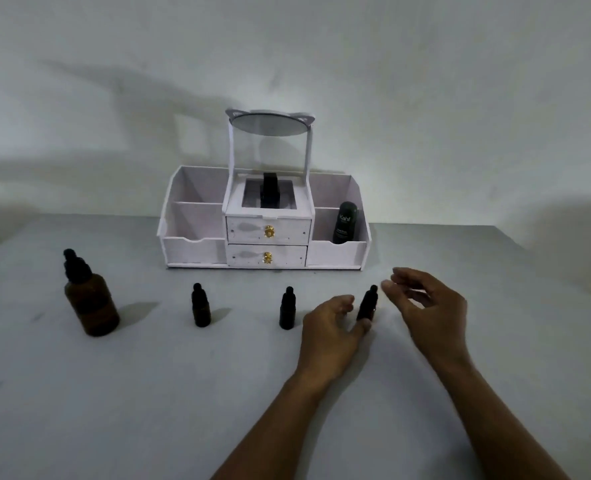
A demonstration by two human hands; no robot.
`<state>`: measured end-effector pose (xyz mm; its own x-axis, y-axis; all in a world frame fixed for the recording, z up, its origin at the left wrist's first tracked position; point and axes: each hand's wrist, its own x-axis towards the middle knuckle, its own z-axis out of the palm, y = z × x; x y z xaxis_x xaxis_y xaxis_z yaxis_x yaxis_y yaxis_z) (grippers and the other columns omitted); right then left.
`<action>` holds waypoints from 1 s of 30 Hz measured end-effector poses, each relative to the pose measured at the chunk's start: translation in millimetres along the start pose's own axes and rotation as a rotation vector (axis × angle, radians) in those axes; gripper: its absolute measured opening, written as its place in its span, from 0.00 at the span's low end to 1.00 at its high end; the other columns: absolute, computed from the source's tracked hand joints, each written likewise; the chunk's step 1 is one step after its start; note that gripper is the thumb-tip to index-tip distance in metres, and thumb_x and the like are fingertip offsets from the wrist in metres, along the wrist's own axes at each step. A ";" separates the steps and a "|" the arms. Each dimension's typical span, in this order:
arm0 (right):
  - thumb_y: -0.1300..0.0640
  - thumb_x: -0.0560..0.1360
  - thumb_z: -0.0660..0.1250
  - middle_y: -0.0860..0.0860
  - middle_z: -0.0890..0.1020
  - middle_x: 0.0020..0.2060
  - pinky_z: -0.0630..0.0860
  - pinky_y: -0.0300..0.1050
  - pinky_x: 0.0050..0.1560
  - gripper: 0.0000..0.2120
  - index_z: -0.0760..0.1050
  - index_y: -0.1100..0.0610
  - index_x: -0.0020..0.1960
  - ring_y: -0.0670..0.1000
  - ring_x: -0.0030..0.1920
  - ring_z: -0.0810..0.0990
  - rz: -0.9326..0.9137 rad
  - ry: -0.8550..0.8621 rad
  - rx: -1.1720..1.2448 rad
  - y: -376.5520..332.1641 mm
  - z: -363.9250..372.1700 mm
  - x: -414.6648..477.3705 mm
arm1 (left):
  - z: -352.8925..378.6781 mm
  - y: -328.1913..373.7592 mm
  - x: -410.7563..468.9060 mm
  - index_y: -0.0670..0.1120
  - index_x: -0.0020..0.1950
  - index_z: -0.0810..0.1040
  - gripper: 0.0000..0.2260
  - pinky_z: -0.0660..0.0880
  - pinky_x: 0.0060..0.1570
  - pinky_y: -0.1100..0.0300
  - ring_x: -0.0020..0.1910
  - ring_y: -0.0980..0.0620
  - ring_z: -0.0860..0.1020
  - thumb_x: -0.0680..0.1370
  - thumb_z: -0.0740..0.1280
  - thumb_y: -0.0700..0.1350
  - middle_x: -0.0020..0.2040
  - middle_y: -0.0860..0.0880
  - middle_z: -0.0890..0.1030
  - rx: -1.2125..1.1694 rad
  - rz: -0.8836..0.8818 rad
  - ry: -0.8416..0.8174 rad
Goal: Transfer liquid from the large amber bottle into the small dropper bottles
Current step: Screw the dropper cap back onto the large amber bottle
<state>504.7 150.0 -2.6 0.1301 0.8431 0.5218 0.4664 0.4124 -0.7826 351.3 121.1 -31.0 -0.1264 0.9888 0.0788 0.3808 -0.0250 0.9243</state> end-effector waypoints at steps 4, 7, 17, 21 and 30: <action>0.59 0.73 0.75 0.48 0.86 0.44 0.75 0.22 0.45 0.08 0.84 0.53 0.52 0.35 0.44 0.83 -0.024 0.049 0.043 -40.5 -2.0 -14.3 | -33.2 -2.3 -42.2 0.58 0.57 0.78 0.15 0.73 0.60 0.67 0.54 0.64 0.78 0.72 0.74 0.49 0.56 0.58 0.81 -0.151 -0.039 -0.022; 0.62 0.73 0.75 0.51 0.85 0.42 0.72 0.20 0.41 0.07 0.84 0.54 0.49 0.31 0.39 0.81 -0.062 -0.044 0.094 -76.4 19.7 -29.9 | -77.0 -15.1 -70.3 0.58 0.49 0.81 0.11 0.76 0.51 0.70 0.48 0.63 0.81 0.70 0.77 0.48 0.48 0.58 0.83 -0.235 -0.087 0.069; 0.57 0.72 0.76 0.40 0.85 0.45 0.77 0.26 0.45 0.09 0.83 0.48 0.51 0.36 0.47 0.84 -0.207 -0.557 0.260 -183.4 171.0 -67.3 | -261.6 -78.5 -109.7 0.53 0.52 0.81 0.11 0.69 0.36 0.80 0.39 0.71 0.77 0.71 0.75 0.47 0.45 0.59 0.81 -0.135 -0.175 0.580; 0.55 0.72 0.77 0.40 0.85 0.47 0.77 0.27 0.48 0.12 0.83 0.51 0.55 0.37 0.48 0.84 -0.251 -0.600 0.282 -211.2 225.6 -66.9 | -296.5 -95.5 -101.6 0.48 0.61 0.80 0.23 0.75 0.49 0.71 0.49 0.61 0.80 0.68 0.77 0.51 0.55 0.53 0.82 -0.084 -0.167 0.675; 0.59 0.70 0.78 0.39 0.84 0.45 0.81 0.34 0.49 0.16 0.83 0.52 0.57 0.38 0.47 0.83 -0.251 -0.642 0.247 -228.8 287.1 -51.6 | -312.9 -111.9 -70.0 0.52 0.64 0.77 0.38 0.71 0.52 0.71 0.56 0.61 0.77 0.56 0.82 0.58 0.59 0.59 0.79 -0.089 -0.109 0.637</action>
<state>140.1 111.2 52.0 -0.5282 0.7181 0.4531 0.1940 0.6216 -0.7589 30.9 8.7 -23.1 -0.6887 0.7064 0.1635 0.2615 0.0316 0.9647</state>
